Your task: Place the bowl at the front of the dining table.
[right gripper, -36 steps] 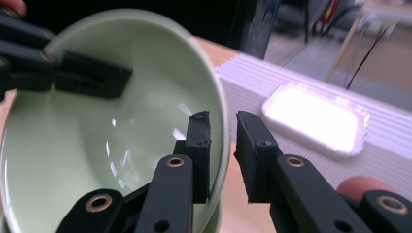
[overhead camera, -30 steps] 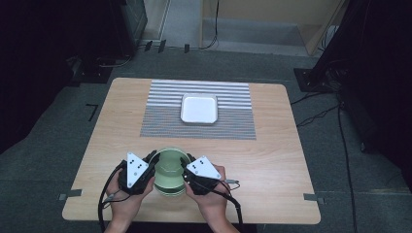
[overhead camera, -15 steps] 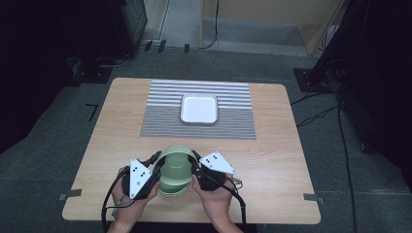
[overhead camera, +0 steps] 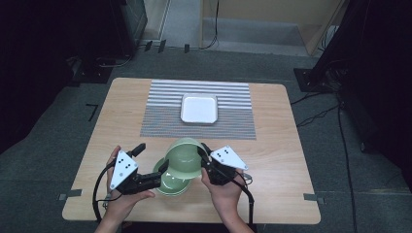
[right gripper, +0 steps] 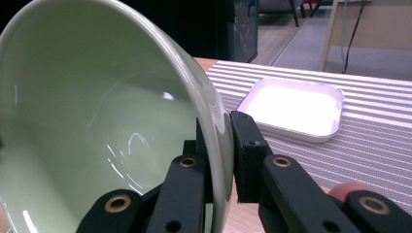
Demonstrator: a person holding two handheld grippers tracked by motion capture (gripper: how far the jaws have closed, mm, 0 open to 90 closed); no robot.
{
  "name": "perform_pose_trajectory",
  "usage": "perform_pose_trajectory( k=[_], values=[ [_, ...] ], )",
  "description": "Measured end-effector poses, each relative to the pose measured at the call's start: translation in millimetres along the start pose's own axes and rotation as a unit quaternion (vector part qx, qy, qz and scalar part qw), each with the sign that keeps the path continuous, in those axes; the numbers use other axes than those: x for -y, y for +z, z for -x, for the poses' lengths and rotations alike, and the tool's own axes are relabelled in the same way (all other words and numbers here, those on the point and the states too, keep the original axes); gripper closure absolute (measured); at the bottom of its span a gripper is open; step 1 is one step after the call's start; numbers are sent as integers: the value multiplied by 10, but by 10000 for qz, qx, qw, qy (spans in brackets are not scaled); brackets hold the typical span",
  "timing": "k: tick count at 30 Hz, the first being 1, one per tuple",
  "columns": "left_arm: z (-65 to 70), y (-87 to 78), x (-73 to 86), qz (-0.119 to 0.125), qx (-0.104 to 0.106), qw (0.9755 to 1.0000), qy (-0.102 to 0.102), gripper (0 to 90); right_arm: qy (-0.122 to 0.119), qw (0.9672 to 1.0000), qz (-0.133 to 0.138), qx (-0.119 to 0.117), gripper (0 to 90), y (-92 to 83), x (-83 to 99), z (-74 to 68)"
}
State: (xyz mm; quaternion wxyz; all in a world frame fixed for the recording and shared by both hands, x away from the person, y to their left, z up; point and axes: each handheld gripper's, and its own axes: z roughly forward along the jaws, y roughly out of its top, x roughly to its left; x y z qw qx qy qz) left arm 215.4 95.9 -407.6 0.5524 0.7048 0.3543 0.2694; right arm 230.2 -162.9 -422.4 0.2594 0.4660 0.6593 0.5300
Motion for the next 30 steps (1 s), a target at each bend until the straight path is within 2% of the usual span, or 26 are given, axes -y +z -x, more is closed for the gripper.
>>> perform_pose_trajectory(
  k=[2,7,11,14,23,26,27,30],
  values=[
    [-28,-22,-15,77,71,9999,-99,109,0,10000,0,12,842,-7,-7,12],
    [-65,-47,-41,49,-181,9998,-86,109,19,10000,44,61,841,-28,-38,62],
    [-154,-87,-45,154,-137,9992,-339,109,35,9999,76,106,842,-45,-59,102],
    [-223,-125,-43,258,-133,9989,-374,109,43,9999,91,139,842,-54,-68,125],
    [-537,-156,31,110,-490,9966,-647,110,53,9998,122,175,841,-66,-81,162],
    [-649,-156,82,30,-650,9951,-741,110,59,9997,129,176,841,-69,-84,164],
    [-716,-151,123,-34,-762,9942,-760,110,53,9997,135,186,841,-68,-85,167],
    [-784,-134,174,-143,-881,9929,-784,111,58,9997,130,203,841,-67,-86,175]
  ],
)
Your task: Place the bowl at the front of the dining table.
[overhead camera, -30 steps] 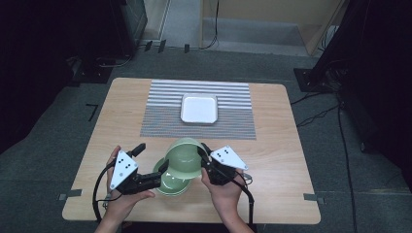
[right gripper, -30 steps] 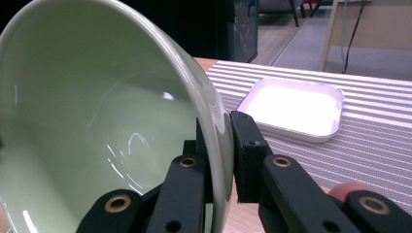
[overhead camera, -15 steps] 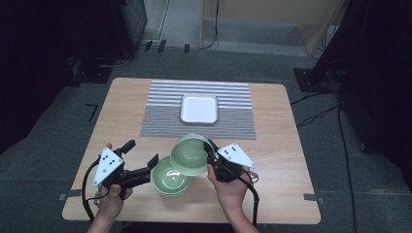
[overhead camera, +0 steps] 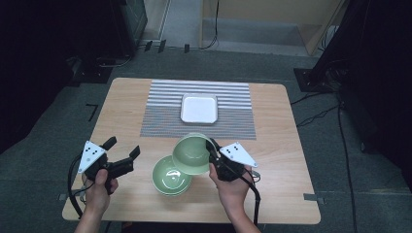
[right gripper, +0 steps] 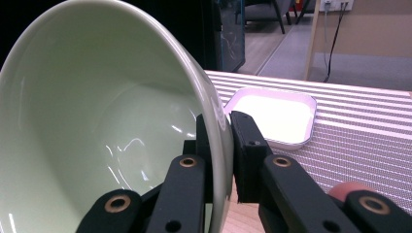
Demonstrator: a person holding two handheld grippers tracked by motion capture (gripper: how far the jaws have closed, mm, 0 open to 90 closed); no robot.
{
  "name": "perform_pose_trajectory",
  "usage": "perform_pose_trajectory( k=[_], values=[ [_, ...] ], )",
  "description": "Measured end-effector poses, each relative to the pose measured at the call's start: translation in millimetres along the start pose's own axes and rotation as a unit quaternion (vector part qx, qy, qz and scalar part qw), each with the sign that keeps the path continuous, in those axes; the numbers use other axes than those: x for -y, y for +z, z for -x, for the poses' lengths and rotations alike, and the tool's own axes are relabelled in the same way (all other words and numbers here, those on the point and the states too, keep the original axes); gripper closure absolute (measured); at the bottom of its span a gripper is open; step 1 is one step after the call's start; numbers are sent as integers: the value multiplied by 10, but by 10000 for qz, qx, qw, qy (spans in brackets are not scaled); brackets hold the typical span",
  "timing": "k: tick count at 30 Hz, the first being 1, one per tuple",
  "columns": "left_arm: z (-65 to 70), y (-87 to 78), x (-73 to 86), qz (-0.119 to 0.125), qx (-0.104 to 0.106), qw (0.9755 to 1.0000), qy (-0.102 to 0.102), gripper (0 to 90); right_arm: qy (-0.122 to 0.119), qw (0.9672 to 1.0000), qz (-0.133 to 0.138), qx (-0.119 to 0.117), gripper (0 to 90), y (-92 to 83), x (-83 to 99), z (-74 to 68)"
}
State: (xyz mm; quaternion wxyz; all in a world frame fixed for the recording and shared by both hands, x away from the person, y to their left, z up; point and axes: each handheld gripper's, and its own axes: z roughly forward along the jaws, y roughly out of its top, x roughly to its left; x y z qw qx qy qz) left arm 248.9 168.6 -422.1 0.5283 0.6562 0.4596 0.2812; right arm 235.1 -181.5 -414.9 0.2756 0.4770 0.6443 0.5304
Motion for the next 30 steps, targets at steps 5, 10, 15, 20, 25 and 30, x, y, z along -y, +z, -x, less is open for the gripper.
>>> perform_pose_trajectory(
  k=[5,10,15,20,25,30],
  values=[
    [-180,88,134,-262,-321,9991,-132,112,29,10000,-23,9,841,8,3,26],
    [-322,196,292,-594,-673,9958,-204,136,36,10000,-40,21,841,24,10,43],
    [-401,295,433,-904,-892,9918,-151,136,36,10000,-69,51,841,44,25,60],
    [-457,370,549,-1152,-965,9885,-170,136,74,9999,-78,93,841,61,29,85],
    [-474,429,623,-1350,-1002,9856,-157,136,68,9999,-79,130,840,74,35,113],
    [-465,484,685,-1573,-1089,9815,-34,136,98,9998,-99,174,840,89,40,142]
  ],
)
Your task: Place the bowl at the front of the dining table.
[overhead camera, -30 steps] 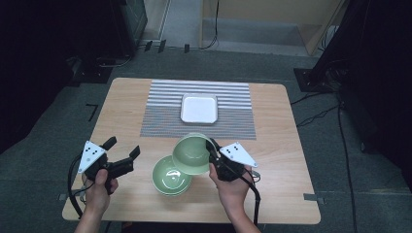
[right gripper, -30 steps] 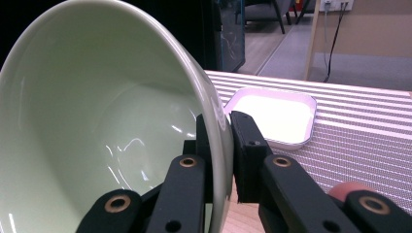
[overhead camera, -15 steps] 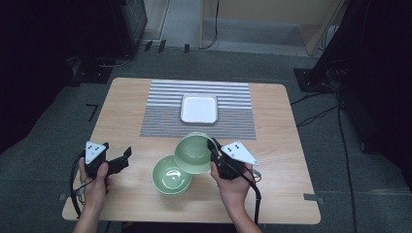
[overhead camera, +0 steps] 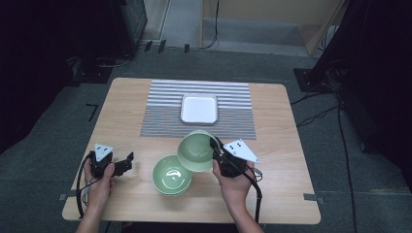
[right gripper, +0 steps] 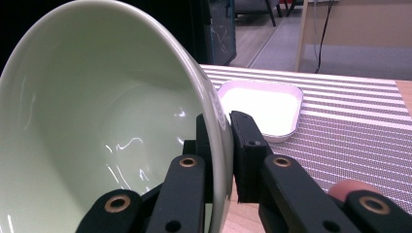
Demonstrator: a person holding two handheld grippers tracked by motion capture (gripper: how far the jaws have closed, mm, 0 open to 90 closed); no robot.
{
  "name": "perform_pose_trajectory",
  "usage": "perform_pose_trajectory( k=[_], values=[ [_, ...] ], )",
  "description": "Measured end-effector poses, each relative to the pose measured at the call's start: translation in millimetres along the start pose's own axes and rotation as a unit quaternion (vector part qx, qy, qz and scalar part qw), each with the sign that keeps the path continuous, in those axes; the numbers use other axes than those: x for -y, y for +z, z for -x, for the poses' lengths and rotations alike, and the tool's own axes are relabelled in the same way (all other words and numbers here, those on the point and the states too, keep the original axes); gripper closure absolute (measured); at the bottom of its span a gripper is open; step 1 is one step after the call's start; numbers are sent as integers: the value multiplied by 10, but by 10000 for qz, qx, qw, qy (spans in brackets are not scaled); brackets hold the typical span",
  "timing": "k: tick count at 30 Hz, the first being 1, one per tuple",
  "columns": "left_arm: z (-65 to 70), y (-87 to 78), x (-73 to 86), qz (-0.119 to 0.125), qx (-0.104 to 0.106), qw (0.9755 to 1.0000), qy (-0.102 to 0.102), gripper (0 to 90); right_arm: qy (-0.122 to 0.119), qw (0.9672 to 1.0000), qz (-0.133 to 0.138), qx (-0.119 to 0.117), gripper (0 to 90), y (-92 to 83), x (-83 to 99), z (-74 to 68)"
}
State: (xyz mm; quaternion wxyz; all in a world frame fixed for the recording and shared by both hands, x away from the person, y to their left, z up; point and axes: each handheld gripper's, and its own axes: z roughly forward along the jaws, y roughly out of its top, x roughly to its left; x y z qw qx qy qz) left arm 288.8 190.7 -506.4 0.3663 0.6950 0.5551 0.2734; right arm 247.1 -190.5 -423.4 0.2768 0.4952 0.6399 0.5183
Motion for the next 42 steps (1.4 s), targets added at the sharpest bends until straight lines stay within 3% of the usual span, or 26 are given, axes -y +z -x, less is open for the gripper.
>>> perform_pose_trajectory(
  k=[7,16,21,34,42],
  values=[
    [13,48,31,-138,-95,9998,120,136,-7,10000,-24,25,840,27,2,28],
    [55,114,45,-432,-34,9987,270,136,-14,10000,-14,57,840,61,-38,51],
    [54,143,40,-630,15,9977,256,135,-16,10000,2,68,840,74,-62,52],
    [46,150,36,-639,27,9977,230,135,-25,10000,-66,9,840,164,-96,47],
    [48,151,35,-645,39,9977,222,135,7,10000,-54,50,841,260,-139,124]
  ],
)
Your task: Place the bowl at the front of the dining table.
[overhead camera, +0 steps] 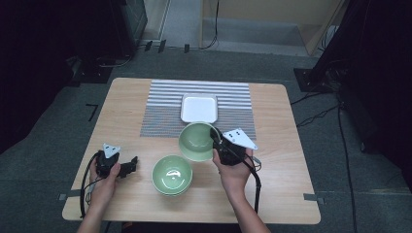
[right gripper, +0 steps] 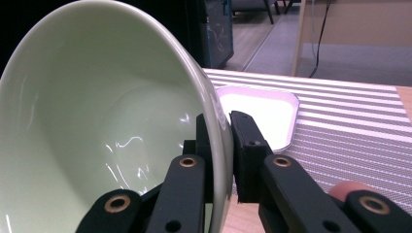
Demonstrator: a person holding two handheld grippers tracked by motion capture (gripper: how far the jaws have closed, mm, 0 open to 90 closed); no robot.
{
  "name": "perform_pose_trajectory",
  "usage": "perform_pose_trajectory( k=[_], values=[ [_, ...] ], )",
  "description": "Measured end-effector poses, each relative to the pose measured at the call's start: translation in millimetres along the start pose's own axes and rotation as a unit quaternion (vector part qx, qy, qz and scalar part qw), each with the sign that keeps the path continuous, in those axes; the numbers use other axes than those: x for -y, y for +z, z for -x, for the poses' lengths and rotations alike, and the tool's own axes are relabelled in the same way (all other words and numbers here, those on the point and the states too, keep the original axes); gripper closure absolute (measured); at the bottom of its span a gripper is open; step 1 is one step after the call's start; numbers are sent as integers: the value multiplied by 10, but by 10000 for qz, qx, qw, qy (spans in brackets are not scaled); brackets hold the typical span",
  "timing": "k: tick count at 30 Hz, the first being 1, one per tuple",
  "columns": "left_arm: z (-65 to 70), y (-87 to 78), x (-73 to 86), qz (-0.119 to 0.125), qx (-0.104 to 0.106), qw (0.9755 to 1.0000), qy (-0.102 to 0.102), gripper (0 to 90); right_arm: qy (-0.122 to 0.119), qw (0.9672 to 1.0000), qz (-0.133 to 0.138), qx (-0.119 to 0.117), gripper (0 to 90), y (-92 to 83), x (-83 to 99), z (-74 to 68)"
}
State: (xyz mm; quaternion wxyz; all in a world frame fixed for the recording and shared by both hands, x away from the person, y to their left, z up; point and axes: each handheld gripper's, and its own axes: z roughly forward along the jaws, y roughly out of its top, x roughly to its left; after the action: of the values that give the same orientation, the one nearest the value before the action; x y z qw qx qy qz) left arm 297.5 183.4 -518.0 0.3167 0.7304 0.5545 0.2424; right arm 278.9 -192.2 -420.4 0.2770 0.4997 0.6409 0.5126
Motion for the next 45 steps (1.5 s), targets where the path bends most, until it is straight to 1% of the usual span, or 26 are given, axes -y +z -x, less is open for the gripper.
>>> perform_pose_trajectory(
  k=[7,18,22,23,24,26,30,34,42,45],
  values=[
    [1,1,-1,2,4,10000,-7,135,-121,9998,-13,126,840,101,-60,68],
    [5,5,-5,-4,-8,10000,-8,135,-95,9996,-67,255,840,294,-146,142],
    [5,5,-5,-4,-9,10000,-7,135,-100,9994,-105,317,840,387,-184,170],
    [5,5,-5,-3,-10,10000,-8,135,-90,9993,-125,336,841,436,-197,185],
    [5,5,-5,-4,-7,10000,-11,135,-90,9993,-125,336,841,436,-197,185],
    [5,5,-5,-4,-9,10000,-10,135,-75,9992,-155,360,841,492,-208,200],
    [7,7,-8,-12,-14,10000,-4,135,-128,9988,-221,421,840,590,-216,213],
    [8,8,-8,-5,-16,10000,-11,134,-63,9985,-297,448,841,695,-218,239],
    [9,8,-8,-5,-15,10000,-15,135,36,9974,-443,575,841,918,-239,308],
    [9,8,-8,-4,-15,10000,-13,135,164,9969,-492,587,841,1000,-254,341]
  ],
)
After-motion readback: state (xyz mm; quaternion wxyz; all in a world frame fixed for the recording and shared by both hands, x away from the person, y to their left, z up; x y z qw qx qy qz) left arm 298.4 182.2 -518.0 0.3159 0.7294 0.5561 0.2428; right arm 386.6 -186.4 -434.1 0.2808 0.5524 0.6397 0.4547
